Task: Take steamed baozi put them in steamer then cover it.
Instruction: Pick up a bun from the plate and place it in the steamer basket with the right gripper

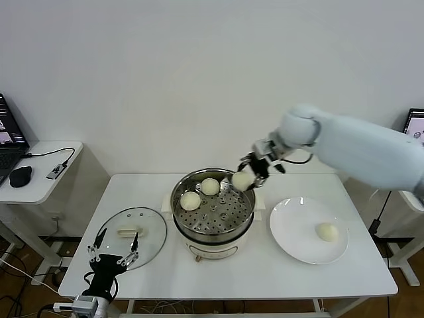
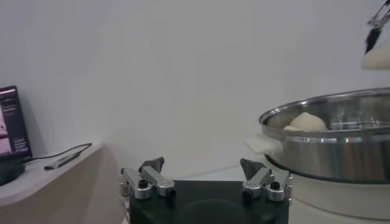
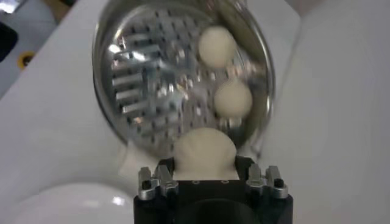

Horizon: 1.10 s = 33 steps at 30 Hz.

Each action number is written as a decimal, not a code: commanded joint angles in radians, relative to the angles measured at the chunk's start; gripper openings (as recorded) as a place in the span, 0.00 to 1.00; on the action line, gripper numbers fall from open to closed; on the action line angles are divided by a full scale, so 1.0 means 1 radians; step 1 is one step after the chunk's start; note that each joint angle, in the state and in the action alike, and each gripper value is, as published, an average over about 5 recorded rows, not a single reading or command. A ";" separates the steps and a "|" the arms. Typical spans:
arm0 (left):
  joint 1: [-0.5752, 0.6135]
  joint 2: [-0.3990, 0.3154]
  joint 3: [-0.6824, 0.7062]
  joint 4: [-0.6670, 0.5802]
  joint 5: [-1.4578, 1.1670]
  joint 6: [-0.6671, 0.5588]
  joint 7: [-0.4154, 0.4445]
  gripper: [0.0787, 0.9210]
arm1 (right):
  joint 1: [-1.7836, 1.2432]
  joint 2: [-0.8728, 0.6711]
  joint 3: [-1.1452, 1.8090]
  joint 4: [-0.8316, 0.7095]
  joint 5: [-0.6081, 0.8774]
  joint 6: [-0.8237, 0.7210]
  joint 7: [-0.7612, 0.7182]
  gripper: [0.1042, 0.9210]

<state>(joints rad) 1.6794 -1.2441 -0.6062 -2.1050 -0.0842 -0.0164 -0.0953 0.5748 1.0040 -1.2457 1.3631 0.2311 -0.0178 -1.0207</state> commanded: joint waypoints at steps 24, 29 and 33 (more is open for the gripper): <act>0.010 -0.024 -0.017 0.002 0.000 -0.014 -0.008 0.88 | -0.085 0.265 -0.105 -0.057 -0.312 0.384 -0.003 0.64; 0.009 -0.026 -0.014 0.005 0.003 -0.015 -0.008 0.88 | -0.090 0.253 -0.097 -0.046 -0.308 0.385 0.006 0.67; 0.008 -0.027 -0.011 0.006 0.005 -0.015 -0.007 0.88 | -0.078 0.235 -0.097 -0.023 -0.296 0.382 0.010 0.79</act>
<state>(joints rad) 1.6872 -1.2708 -0.6183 -2.0994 -0.0798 -0.0314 -0.1034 0.4965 1.2355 -1.3397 1.3299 -0.0425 0.3330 -1.0120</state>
